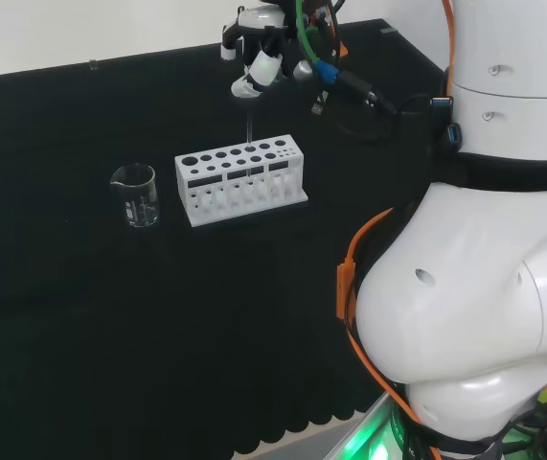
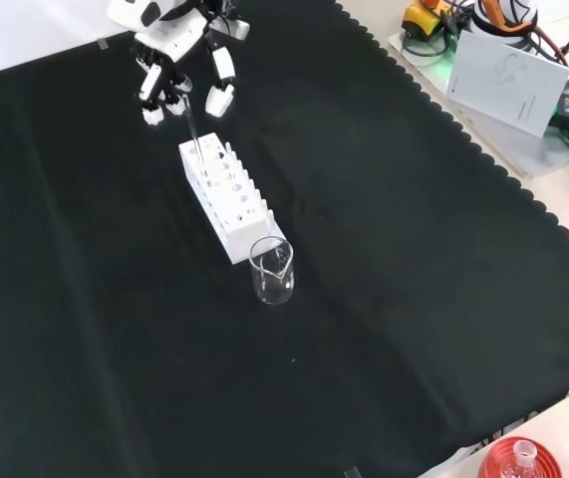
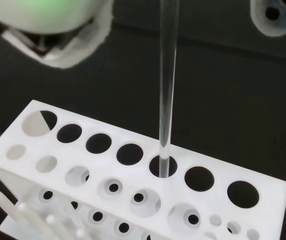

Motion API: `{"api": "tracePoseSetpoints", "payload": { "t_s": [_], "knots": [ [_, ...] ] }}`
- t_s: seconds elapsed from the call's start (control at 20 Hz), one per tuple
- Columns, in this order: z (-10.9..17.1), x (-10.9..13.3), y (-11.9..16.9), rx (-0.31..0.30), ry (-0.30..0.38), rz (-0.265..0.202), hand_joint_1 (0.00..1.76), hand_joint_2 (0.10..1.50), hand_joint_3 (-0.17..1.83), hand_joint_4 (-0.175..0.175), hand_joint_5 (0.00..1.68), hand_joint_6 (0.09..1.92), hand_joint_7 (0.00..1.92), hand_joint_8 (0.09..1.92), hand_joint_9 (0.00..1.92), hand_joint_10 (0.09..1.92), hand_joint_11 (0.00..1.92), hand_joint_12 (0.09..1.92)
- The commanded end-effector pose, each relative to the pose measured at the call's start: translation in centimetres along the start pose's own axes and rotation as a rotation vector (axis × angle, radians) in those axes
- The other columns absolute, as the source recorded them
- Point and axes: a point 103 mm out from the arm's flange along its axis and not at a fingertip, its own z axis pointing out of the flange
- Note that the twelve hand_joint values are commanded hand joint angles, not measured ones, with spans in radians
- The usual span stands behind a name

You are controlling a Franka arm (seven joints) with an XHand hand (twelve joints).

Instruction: Put the glass rod back on the white test tube rack.

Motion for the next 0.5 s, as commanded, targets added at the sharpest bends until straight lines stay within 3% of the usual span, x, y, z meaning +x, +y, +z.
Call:
{"api": "tracePoseSetpoints", "payload": {
  "t_s": [0.05,0.5],
  "knots": [
    [-0.4,-0.4,-0.5,-0.005,0.008,0.007,0.86,0.43,0.77,-0.167,0.37,0.80,1.22,0.52,1.82,0.09,1.71,0.54],
    [-1.6,0.0,-1.1,-0.034,0.001,0.003,0.84,0.45,0.71,-0.167,0.37,0.77,1.19,0.56,1.84,0.09,1.72,0.54]
  ]
}}
